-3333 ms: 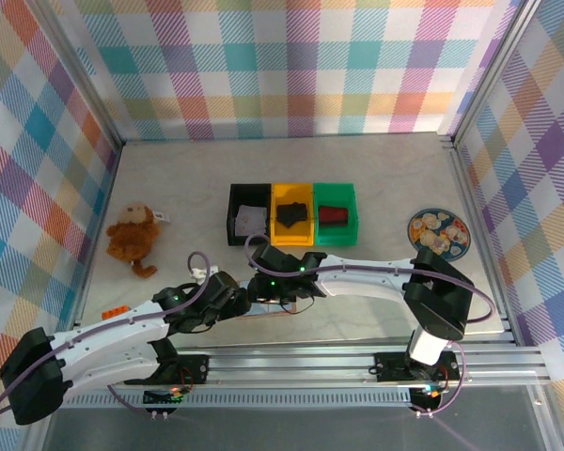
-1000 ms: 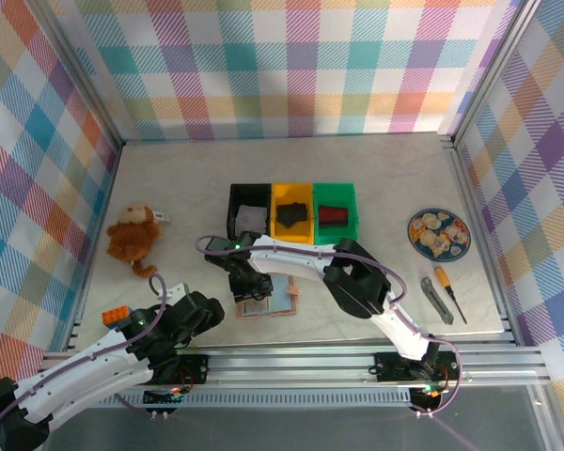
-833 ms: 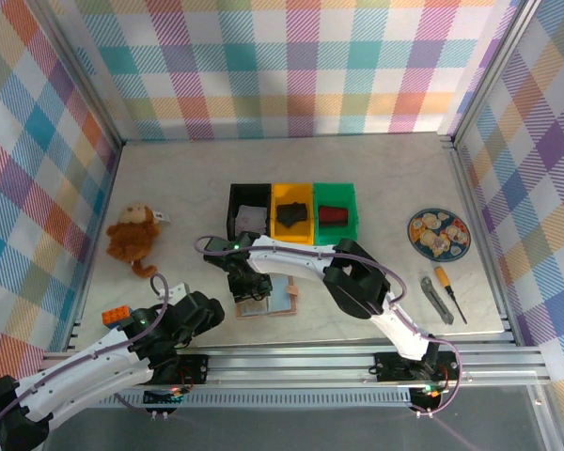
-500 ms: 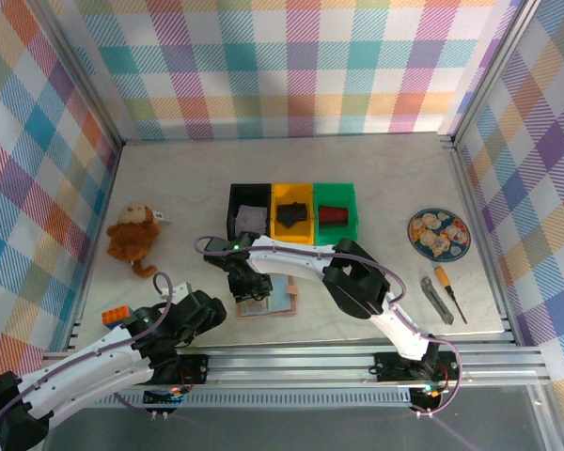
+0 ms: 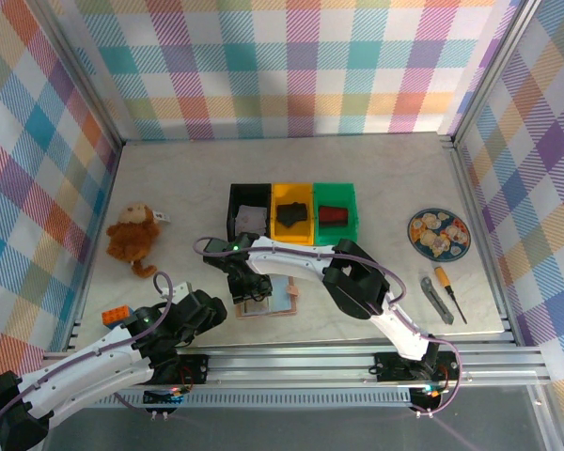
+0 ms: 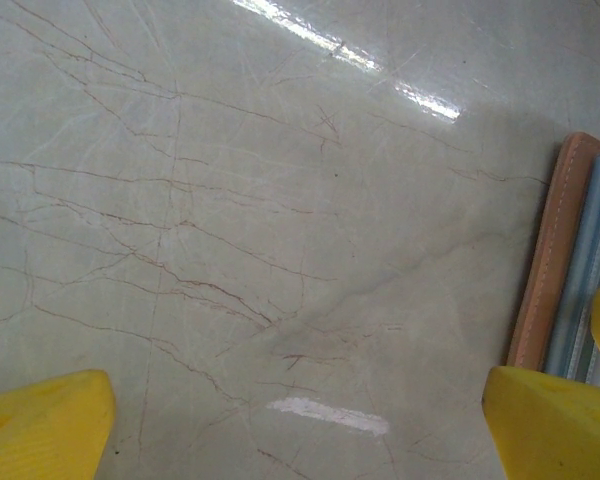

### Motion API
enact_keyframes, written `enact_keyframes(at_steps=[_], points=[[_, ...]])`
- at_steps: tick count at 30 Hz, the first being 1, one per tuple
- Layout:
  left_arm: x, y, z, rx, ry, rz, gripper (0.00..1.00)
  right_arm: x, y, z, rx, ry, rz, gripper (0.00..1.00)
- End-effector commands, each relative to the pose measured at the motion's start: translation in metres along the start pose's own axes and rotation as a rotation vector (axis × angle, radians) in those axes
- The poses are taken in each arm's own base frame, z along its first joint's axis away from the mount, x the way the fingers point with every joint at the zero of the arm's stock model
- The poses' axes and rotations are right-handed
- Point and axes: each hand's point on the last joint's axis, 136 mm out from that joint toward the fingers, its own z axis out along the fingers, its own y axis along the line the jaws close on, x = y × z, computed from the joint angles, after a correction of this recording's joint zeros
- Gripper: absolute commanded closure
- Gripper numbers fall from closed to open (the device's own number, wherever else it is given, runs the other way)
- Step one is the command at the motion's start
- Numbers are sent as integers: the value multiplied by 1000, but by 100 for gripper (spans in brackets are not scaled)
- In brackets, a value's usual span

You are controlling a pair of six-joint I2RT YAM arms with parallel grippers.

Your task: Take the credit cards out of the card holder

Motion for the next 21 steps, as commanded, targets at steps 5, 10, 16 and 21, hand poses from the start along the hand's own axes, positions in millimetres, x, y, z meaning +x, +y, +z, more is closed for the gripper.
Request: enact_keyframes(at_steps=[5,10,16,21], points=[[4,3,2,-4,9,17,5,1,-13,11,100,7,-22,49],[3,4,2,-5,7,15,5,2,-14,16,102,13,-11,52],[4,5,2,-7,9,14,5,3,-14,24,101,32,-9,56],[5,5,2,-7,11,15,5,4,-17,27,108,42,-9,60]])
